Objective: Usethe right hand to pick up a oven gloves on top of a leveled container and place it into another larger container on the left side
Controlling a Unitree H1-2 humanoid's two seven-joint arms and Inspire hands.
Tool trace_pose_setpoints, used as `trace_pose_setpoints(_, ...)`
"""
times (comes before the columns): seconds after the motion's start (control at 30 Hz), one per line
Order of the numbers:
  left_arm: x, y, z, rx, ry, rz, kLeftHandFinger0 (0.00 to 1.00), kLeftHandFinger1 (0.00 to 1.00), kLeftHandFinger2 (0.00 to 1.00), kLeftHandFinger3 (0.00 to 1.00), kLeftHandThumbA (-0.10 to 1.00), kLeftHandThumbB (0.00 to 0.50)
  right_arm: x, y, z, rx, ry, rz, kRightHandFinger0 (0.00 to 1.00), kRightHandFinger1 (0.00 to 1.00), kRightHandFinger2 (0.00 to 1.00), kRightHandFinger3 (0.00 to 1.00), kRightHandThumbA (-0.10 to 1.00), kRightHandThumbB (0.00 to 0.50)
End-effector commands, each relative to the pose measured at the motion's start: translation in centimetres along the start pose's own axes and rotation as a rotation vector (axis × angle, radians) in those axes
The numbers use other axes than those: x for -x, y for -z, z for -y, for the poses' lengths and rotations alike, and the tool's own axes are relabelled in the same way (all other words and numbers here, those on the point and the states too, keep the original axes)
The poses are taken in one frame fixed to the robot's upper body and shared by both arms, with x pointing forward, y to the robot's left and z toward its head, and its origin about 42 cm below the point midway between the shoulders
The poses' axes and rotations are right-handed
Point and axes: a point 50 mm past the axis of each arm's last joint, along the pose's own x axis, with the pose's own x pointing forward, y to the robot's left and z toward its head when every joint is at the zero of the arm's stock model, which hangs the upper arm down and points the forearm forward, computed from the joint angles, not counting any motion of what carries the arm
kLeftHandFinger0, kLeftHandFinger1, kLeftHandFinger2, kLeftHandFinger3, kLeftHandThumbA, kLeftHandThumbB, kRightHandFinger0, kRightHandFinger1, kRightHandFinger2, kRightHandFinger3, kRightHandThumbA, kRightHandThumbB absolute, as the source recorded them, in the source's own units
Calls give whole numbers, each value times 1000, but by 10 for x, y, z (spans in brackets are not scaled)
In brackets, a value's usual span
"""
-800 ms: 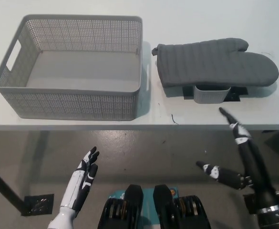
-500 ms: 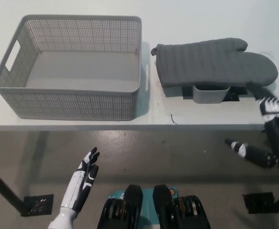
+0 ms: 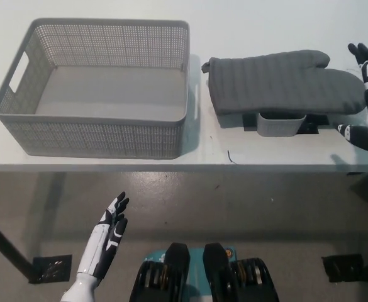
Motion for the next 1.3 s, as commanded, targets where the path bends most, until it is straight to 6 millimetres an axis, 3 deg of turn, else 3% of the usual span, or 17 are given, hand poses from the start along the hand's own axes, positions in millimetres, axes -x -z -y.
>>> trace_pose_setpoints(0.0,-6,-11,-5,-13,-27,86,1000,1000,1000,1000,1000,112,-18,1,7,94,20,-27,1000,1000,1000,1000,1000,288)
trace_pose_setpoints(0.23,-7,-11,-5,-12,-27,83,1000,1000,1000,1000,1000,125,-26,3,-10,97,-26,-48,1000,1000,1000,1000,1000,328)
trace_pose_setpoints(0.57,-7,-10,-5,-13,-25,82,1000,1000,1000,1000,1000,125,-34,-5,-20,95,-58,-43,1000,1000,1000,1000,1000,330)
trace_pose_setpoints(1.03,-9,-11,-6,-13,-29,91,1000,1000,1000,1000,1000,122,-65,-13,-20,135,-76,-41,1000,1000,1000,1000,1000,327)
trace_pose_setpoints(1.27,-8,-12,-5,-16,-26,92,1000,1000,1000,1000,1000,116,-88,-5,-23,193,-105,-43,1000,1000,1000,1000,1000,343)
